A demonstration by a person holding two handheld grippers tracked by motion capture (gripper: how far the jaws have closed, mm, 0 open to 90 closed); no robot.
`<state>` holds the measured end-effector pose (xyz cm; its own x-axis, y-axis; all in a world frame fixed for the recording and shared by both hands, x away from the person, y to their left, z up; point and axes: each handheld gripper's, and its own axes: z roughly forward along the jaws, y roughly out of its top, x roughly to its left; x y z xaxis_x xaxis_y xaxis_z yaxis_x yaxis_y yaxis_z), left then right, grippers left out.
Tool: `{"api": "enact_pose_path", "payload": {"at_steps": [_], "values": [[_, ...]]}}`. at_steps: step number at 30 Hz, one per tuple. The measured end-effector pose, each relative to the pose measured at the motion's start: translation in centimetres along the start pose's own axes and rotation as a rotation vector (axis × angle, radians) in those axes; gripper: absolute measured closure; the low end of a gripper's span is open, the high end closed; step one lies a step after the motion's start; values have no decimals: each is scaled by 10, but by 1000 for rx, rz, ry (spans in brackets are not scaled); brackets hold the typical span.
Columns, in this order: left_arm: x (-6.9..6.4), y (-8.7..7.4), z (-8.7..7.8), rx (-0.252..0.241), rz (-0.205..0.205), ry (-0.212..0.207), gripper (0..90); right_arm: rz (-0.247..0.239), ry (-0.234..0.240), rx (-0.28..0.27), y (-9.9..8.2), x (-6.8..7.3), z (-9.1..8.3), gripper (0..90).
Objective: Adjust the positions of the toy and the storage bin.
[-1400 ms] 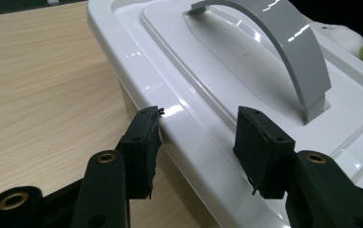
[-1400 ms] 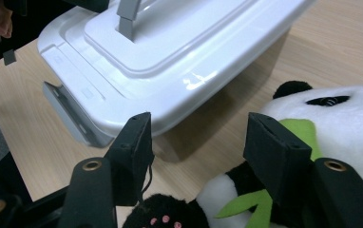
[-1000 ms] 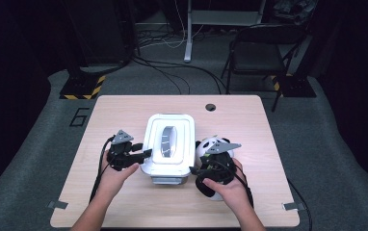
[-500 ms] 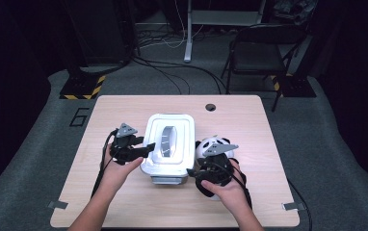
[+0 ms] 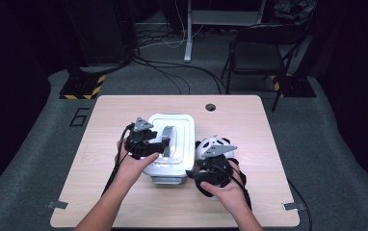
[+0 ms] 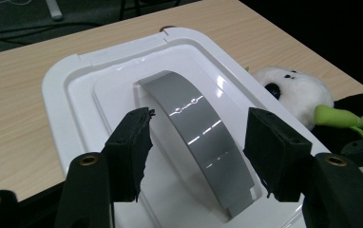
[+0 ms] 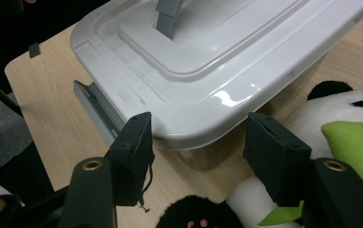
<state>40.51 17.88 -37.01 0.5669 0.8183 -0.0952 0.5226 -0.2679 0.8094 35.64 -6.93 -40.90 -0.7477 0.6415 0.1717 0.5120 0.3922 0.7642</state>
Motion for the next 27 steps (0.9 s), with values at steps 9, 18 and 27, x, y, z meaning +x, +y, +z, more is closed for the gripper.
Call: {"api": "enact_pose_path", "payload": {"at_steps": [9,18,27], "values": [[0,-2,5,10,24,23,444,-10,14,2,0,8,5,419],[11,-8,-1,18,17,43,522,-49,79,37,2,25,19,422],[6,-7,0,16,31,83,579,-64,94,33,2,29,20,421]]}}
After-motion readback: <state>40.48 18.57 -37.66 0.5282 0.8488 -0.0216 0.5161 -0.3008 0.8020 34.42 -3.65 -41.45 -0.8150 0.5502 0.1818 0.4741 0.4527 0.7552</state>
